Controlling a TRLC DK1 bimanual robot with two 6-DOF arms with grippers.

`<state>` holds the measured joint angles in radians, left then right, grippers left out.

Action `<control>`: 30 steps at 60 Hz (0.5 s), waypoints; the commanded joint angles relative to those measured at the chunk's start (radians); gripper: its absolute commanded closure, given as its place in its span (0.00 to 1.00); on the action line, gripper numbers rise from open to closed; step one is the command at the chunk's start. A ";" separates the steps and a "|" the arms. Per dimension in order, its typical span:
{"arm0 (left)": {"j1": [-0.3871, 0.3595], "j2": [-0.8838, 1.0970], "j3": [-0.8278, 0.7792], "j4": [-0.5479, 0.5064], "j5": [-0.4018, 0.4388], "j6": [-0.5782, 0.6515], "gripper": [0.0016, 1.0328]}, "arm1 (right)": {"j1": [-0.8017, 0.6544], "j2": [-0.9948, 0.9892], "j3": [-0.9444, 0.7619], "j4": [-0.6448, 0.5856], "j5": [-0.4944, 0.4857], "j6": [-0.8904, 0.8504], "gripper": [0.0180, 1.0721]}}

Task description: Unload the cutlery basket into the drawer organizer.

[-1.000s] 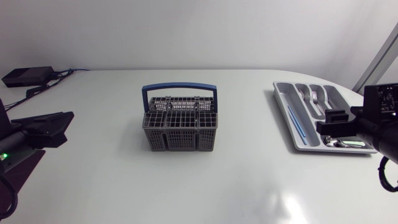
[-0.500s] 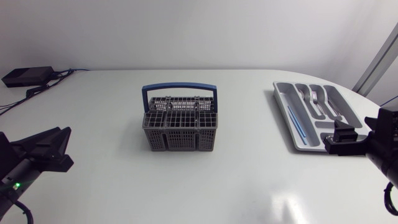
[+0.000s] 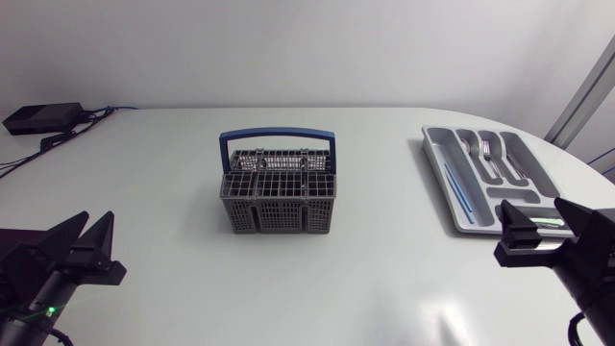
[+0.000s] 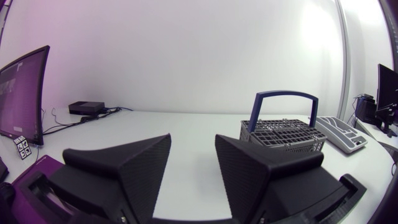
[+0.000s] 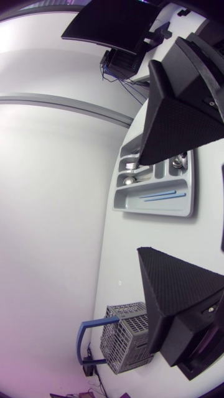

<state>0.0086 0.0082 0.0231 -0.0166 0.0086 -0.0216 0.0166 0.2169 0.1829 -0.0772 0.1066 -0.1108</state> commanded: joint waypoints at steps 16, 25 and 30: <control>-0.009 -0.008 -0.023 0.017 -0.009 0.022 0.15 | -0.015 -0.176 -0.151 0.064 -0.086 0.094 0.05; -0.009 -0.008 -0.023 0.017 -0.009 0.022 0.13 | -0.017 -0.217 -0.183 0.077 -0.107 0.111 0.05; -0.009 -0.008 -0.023 0.017 -0.009 0.022 0.12 | -0.017 -0.217 -0.183 0.077 -0.107 0.111 0.05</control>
<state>0.0086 0.0063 0.0231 -0.0166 0.0082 -0.0216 0.0051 0.0082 0.0200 -0.0177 0.0032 -0.0254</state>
